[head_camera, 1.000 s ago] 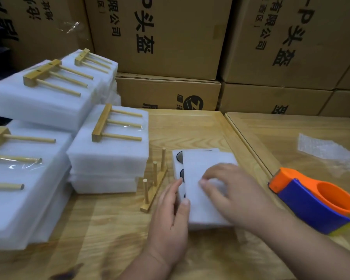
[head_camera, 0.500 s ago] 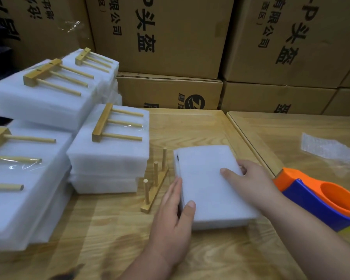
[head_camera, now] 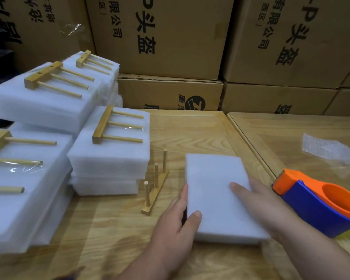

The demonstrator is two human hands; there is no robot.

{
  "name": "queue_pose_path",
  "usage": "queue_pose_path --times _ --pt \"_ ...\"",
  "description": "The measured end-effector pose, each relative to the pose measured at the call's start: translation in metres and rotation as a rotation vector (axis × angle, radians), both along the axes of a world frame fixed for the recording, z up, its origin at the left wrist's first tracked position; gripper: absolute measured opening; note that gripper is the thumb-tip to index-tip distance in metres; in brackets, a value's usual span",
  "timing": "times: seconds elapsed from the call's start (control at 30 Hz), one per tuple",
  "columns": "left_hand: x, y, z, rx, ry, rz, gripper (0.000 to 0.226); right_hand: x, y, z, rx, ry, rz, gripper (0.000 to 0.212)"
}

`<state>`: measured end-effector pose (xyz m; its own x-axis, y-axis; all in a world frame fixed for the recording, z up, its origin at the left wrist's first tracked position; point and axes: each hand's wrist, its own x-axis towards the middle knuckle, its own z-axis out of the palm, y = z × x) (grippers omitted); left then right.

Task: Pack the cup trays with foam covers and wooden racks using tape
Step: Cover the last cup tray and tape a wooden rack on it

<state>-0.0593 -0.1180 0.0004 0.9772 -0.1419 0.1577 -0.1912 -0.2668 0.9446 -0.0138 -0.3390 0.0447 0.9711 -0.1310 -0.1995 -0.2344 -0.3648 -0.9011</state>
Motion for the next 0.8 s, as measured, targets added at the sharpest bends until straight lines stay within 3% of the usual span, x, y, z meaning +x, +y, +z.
queue_pose_path --times 0.37,0.5,0.57,0.67,0.73,0.8 --pt "-0.003 -0.004 0.003 0.112 -0.052 -0.014 0.064 -0.007 -0.003 0.005 -0.042 0.005 -0.047 0.028" --pt "-0.007 -0.001 0.006 0.020 -0.048 -0.039 0.064 -0.006 -0.007 0.007 0.042 0.050 -0.028 0.036" --pt "-0.014 0.005 0.004 -0.040 -0.063 0.117 0.048 -0.008 -0.015 0.011 0.050 0.058 -0.081 0.057" --pt "-0.019 0.027 0.001 -0.024 -0.102 0.543 0.022 -0.015 -0.028 0.016 0.035 -0.064 -0.171 0.086" --pt "-0.012 0.045 0.000 0.014 -0.057 0.706 0.020 -0.022 -0.033 0.021 0.013 -0.152 -0.207 0.090" --pt "-0.002 0.060 0.003 0.106 0.011 0.704 0.027 -0.025 -0.035 0.023 -0.003 -0.206 -0.210 0.081"
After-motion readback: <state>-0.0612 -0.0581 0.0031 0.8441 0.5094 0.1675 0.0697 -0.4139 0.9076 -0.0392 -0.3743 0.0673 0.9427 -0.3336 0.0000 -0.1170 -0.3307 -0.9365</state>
